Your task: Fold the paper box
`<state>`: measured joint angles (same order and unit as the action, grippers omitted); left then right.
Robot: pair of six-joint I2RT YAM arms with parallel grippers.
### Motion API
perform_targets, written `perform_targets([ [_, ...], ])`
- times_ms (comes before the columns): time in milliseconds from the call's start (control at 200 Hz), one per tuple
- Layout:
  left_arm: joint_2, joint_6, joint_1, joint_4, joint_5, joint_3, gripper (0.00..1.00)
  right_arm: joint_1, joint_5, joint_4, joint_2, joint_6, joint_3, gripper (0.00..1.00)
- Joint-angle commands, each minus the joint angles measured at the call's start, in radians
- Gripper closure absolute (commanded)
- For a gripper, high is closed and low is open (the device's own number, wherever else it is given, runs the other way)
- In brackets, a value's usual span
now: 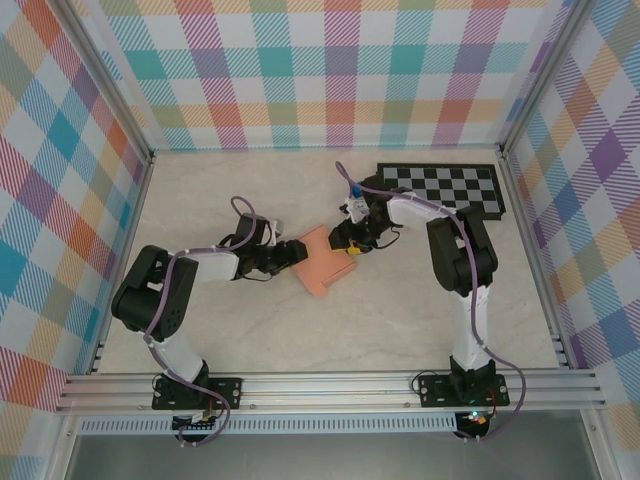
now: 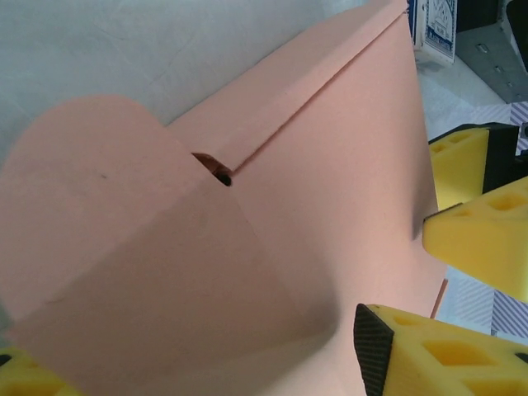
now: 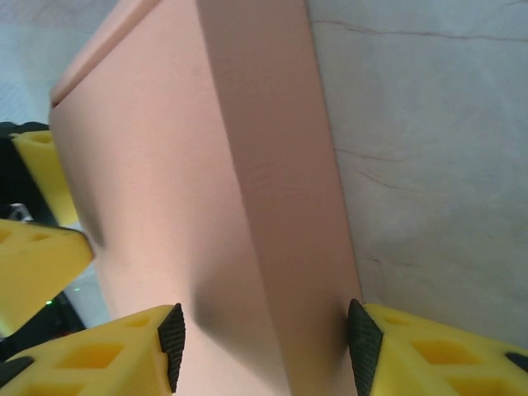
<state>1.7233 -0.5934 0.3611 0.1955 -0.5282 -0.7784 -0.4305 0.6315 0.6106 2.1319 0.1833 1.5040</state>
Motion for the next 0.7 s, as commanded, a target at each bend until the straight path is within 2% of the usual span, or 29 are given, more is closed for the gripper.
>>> perform_targets([
  [0,-0.014,-0.02,-0.013,0.062,-0.037,0.003,0.37,0.006,0.168,-0.075,0.028,0.05,-0.021,0.47],
  [130,-0.068,-0.015,-0.014,0.032,-0.036,0.008,0.37,0.005,0.253,-0.185,0.037,0.141,-0.069,0.5],
  [315,-0.142,-0.007,-0.014,-0.1,-0.035,-0.028,0.39,-0.026,0.26,-0.274,0.045,0.218,-0.115,0.49],
  [530,-0.245,0.023,-0.014,-0.319,0.002,-0.101,0.39,-0.075,0.278,-0.418,0.082,0.344,-0.151,0.49],
  [695,-0.262,0.058,-0.014,-0.519,0.054,-0.196,0.39,-0.099,0.265,-0.513,0.112,0.433,-0.158,0.49],
])
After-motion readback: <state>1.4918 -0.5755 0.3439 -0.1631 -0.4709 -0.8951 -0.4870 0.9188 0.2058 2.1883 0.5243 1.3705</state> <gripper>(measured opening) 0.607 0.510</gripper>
